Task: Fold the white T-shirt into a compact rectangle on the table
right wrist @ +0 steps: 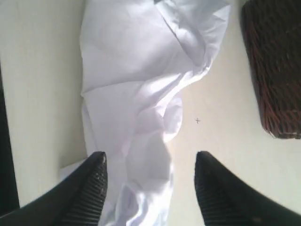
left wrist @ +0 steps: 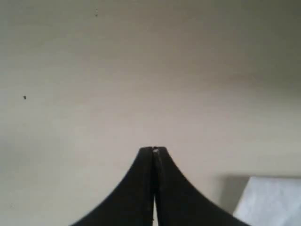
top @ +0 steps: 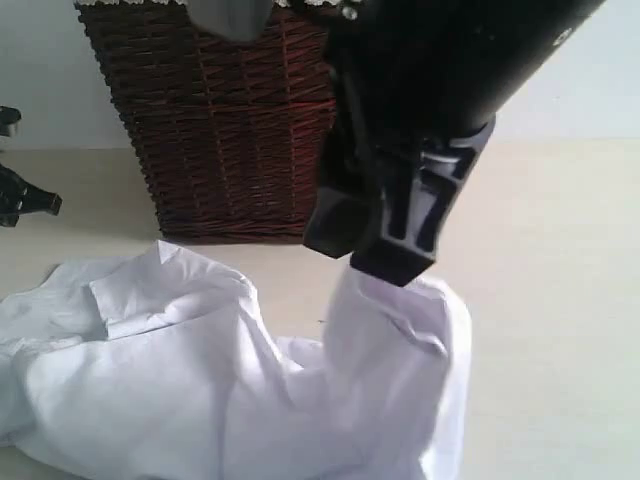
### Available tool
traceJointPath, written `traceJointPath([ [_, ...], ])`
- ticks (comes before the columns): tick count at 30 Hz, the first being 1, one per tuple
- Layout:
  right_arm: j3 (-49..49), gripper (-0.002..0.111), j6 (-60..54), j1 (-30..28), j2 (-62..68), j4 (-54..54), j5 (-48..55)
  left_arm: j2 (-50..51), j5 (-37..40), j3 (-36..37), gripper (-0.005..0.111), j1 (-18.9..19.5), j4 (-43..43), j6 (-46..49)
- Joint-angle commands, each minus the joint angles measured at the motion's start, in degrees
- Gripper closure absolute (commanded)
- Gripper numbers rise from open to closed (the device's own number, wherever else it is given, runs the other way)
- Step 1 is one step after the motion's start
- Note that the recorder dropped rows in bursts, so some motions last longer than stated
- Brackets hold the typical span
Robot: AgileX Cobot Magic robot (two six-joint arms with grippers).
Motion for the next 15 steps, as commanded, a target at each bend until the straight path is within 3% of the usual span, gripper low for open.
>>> traceJointPath([
  [1, 0.13, 0.051, 1.50, -0.23, 1.36, -2.29, -0.48, -2.54, -0.62, 0.72, 0.107, -1.32, -8.84, 9.10],
  [4, 0.13, 0.051, 1.88, -0.23, -0.08, -2.40, -0.48, -3.38, -0.03, 1.34, 0.107, -2.71, -20.26, 20.58],
  [8, 0.13, 0.051, 3.43, -0.23, -2.62, -2.40, -0.48, -1.89, 9.18, 1.34, 0.107, -4.12, -37.62, 41.55],
  [15, 0.13, 0.052, 4.23, -0.23, -5.06, -2.40, -0.48, 5.62, 15.92, 1.34, 0.107, -4.41, -35.59, 40.15],
])
